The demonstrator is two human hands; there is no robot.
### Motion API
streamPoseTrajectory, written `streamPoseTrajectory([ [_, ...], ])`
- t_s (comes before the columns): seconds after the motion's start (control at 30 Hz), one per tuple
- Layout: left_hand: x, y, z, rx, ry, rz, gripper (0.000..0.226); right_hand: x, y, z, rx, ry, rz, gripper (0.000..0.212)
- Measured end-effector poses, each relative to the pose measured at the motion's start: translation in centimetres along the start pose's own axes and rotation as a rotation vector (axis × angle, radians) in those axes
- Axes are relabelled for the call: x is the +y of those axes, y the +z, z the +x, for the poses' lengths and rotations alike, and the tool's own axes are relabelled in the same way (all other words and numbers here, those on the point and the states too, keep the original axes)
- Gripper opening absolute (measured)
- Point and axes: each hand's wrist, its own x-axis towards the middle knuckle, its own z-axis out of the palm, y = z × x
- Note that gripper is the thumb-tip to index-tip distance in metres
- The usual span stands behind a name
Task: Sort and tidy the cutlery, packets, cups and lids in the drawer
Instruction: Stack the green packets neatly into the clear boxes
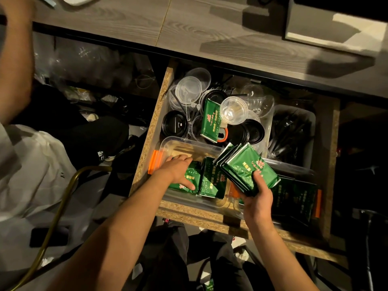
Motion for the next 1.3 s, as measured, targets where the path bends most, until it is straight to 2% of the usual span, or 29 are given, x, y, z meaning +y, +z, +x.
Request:
streamPoseTrajectory([
  [0.07, 0.2, -0.1, -0.1, 0.004, -0.002, 0.038, 0.112, 0.1, 0.0, 0.0, 0.023, 0.002, 0.001, 0.063],
  [0.17, 0.5, 0.4, -0.7, -0.017, -0.01, 0.1, 0.096, 0.2, 0.1, -0.1, 0.013, -0.012, -0.025, 0.063],
  [0.33, 0.9, 1.1, -2.1, 0.123, -0.008, 0.01, 0.056, 0.4, 0.4, -0.1, 0.026, -0.017, -0.126, 0.054],
  [0.47, 1.7, 1.9, -3.0, 0.268, -0.019, -0.156, 0.053, 0.9, 0.9, 0.3, 0.068, 0.008, -0.107, 0.023],
  [0.57, 1.6, 2.7, -3.1, 0.224, -0.043, -0.163, 0.049, 1.3, 1.6, 0.5, 0.04, 0.013, -0.094, 0.036],
  [0.6, 1.5, 2.9, -3.0, 0.215, -0.045, -0.156, 0.049, 1.4, 1.8, 0.5, 0.03, 0.006, -0.102, 0.035],
  [0.8, 1.2, 1.5, -2.6, 0.143, -0.012, -0.152, 0.044, 1.7, 2.2, 0.7, 0.027, 0.051, -0.042, 0.009],
  [0.93, 0.5, 0.3, -2.8, 0.033, 0.041, -0.016, 0.075, 1.7, 1.7, 1.0, 0.021, 0.043, 0.006, 0.009],
  [1.07, 0.2, 0.7, -2.4, 0.091, 0.034, -0.053, 0.086, 1.7, 1.5, 1.2, 0.042, 0.046, 0.013, 0.022],
  [1.2, 0.4, 0.5, -1.6, 0.053, -0.01, -0.077, 0.101, 1.7, 1.2, 1.2, 0.013, 0.022, -0.006, 0.013],
  [1.3, 0.3, 0.0, -1.2, 0.024, -0.037, -0.136, 0.104, 1.6, 1.2, 1.2, 0.02, 0.029, -0.013, 0.019],
])
